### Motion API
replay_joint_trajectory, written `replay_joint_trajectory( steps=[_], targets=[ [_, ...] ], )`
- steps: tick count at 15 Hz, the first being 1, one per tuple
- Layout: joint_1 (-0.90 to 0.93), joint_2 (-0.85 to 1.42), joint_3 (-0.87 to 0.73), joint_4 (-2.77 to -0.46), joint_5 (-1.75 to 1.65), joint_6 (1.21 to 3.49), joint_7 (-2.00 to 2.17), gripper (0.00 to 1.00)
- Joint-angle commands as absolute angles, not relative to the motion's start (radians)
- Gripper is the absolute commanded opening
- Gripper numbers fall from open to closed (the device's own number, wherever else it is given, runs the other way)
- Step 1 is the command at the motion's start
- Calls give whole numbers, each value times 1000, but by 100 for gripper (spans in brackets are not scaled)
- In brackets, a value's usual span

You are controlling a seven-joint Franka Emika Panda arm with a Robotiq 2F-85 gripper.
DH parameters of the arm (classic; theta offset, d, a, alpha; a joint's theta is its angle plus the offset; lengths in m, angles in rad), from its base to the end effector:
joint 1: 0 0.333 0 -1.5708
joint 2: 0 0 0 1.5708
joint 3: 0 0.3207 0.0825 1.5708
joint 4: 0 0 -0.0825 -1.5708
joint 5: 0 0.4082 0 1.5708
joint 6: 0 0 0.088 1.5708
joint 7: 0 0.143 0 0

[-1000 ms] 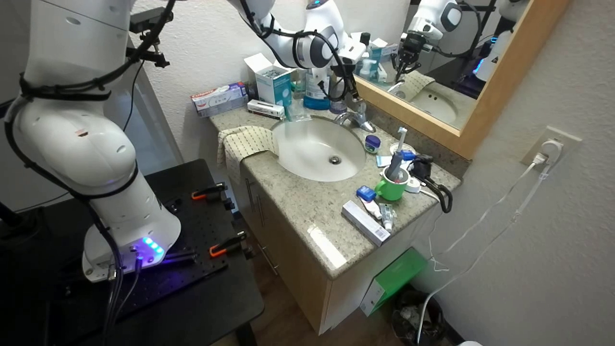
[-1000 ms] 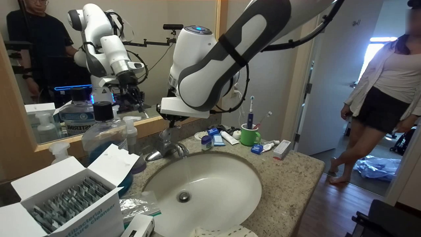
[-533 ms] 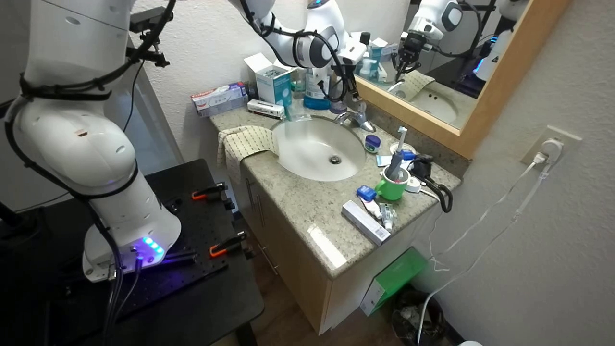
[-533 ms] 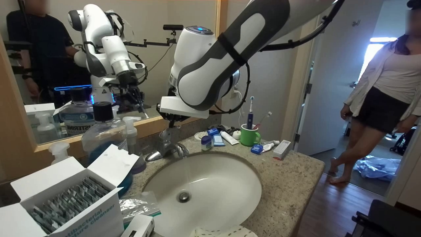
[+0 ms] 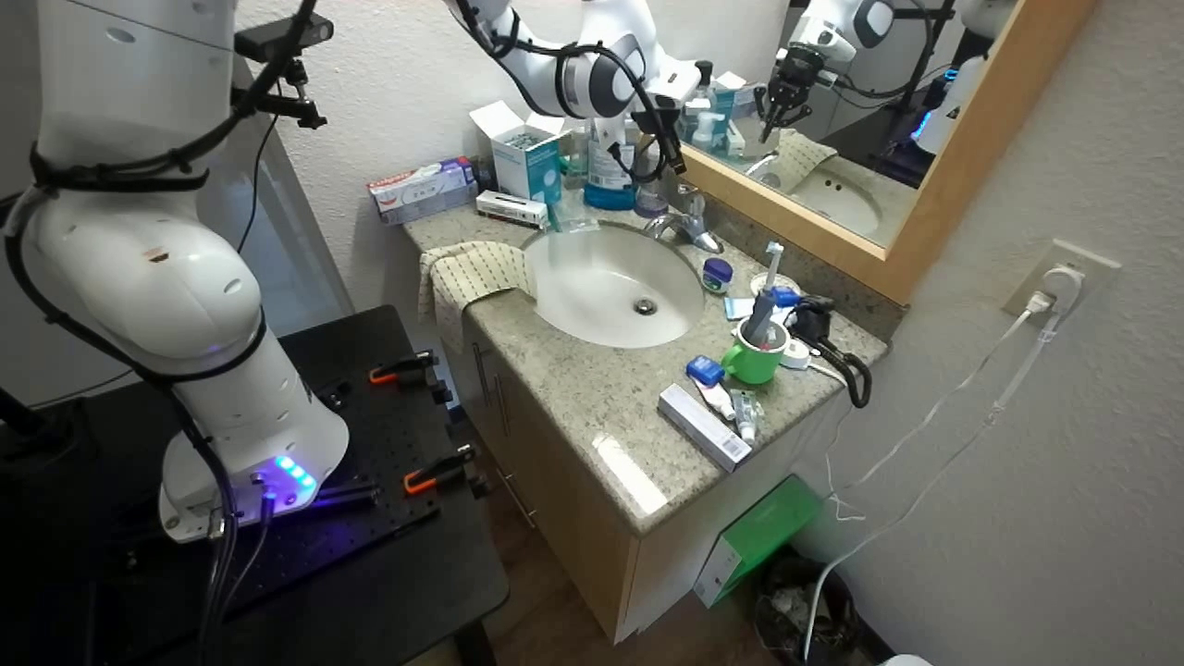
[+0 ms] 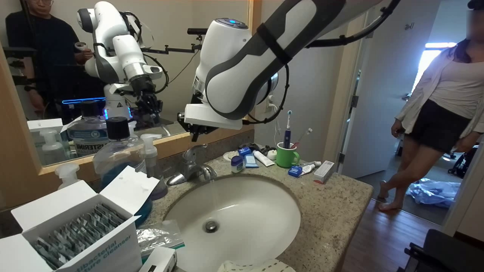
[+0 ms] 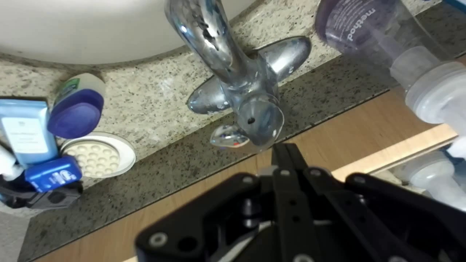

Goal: Push the handle of the tap to the right and then push up

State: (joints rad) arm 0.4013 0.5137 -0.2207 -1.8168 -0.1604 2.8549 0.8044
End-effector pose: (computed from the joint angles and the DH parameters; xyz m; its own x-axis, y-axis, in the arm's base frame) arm 0.7142 0.1521 0.2775 0.7696 -0.4046 0.4941 -0.3570 -0.9141 -0.1925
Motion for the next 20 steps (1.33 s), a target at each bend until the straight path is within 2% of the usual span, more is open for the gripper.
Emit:
replay_joint_trajectory(
  steps=[1, 10, 20],
  targets=[
    [405, 420, -186, -1914, -181, 2858, 761, 1],
    [400, 382, -165, -1956, -203, 2701, 803, 1],
    [371, 440, -165, -1905, -203, 2720, 833, 0]
  ],
)
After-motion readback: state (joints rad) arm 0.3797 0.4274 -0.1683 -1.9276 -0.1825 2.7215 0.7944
